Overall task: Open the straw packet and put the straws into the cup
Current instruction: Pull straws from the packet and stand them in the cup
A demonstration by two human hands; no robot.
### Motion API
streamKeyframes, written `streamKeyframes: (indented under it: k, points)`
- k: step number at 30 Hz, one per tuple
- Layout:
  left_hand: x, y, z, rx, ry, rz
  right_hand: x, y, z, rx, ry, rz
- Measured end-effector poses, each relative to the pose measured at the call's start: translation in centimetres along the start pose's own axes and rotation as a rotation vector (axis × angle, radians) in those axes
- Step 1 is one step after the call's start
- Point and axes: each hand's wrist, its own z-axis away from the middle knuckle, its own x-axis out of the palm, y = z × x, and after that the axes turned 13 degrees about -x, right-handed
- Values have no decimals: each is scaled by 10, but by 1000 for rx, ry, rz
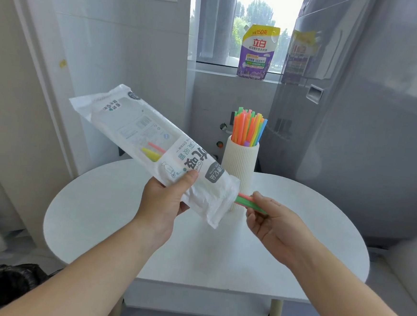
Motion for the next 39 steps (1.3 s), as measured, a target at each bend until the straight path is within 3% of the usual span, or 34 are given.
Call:
streamKeyframes:
  k: [6, 11, 31, 34, 39]
  points:
    - [-1, -4, -3, -73, 3, 29, -7, -9, -4, -29, 33, 15]
    - [1, -7, -5, -148, -72, 91, -6, -8, -3, -51, -33, 100]
    - [0, -5, -3, -149, -173, 75, -12, -16, -4, -132, -108, 426]
    - [0, -5, -2, -152, -159, 78, -11, -17, -4, -131, -102, 387]
    - [3, -6, -2, -182, -122, 134, -7, -17, -2, -80, -28, 120]
